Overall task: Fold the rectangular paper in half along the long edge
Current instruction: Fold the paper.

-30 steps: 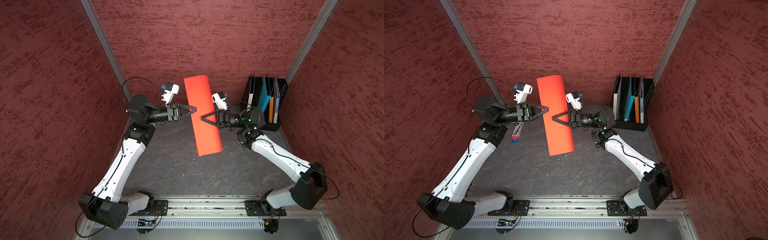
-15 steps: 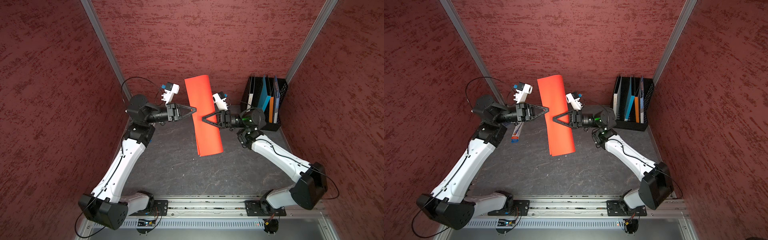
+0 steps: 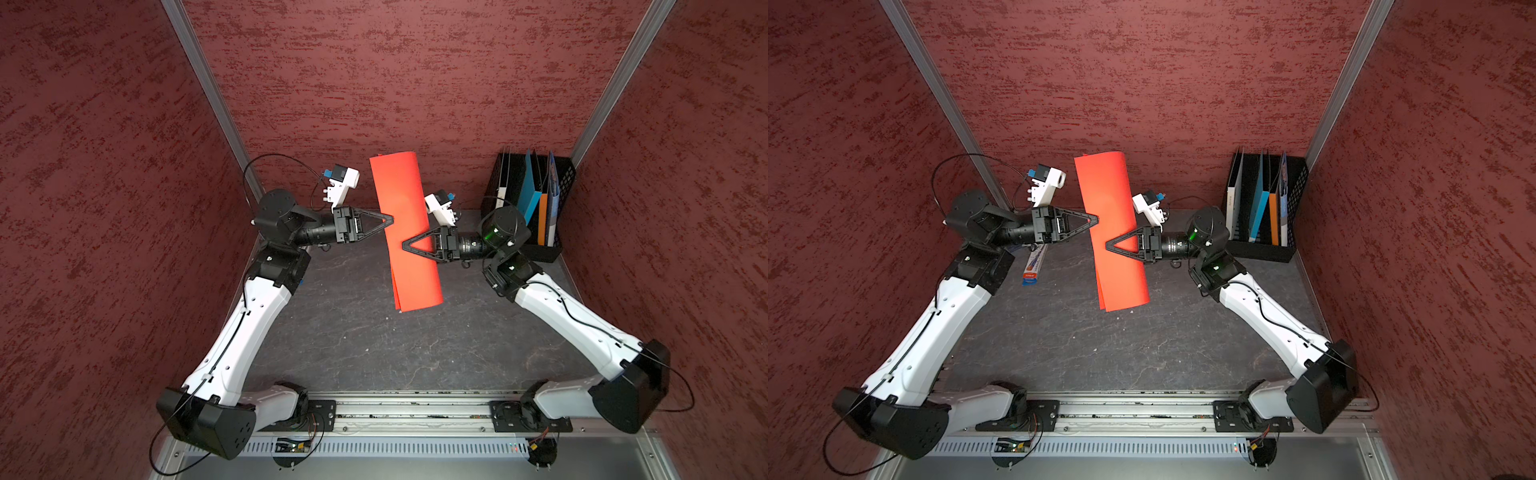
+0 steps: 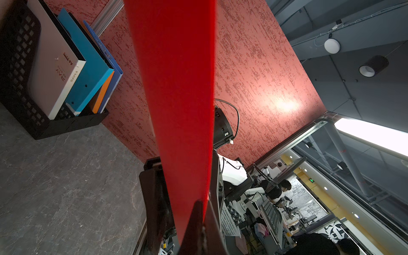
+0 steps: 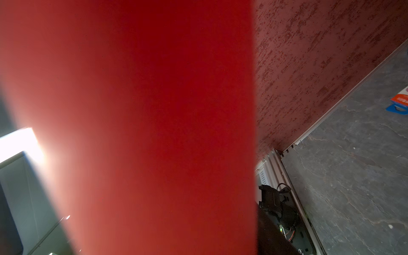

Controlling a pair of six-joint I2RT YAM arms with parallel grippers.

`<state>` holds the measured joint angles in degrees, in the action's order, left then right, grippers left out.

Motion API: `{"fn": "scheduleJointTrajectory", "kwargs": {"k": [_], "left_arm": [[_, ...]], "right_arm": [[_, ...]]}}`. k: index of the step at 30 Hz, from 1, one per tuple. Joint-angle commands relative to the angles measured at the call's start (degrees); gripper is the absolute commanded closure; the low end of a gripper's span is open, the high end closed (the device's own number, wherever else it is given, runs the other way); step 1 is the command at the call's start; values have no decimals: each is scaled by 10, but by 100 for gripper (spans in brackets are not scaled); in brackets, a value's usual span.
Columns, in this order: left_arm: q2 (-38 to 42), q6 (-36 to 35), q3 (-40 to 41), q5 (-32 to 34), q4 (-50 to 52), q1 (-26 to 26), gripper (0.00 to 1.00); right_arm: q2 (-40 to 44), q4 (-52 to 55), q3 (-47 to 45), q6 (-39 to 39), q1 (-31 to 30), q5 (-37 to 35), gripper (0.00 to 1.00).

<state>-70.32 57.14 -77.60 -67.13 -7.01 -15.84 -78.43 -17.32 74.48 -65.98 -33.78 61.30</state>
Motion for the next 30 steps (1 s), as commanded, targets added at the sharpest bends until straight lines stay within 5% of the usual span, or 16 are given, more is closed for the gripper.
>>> {"fn": "scheduleJointTrajectory", "kwargs": {"k": [1,30], "left_arm": [[9,-23,-13,2,29,-8,100],[7,-113,-29,24,160,-50,100]], "right_arm": [[27,123,55,98,3,-24,36],[35,458,169,327,5,-142,37]]}}
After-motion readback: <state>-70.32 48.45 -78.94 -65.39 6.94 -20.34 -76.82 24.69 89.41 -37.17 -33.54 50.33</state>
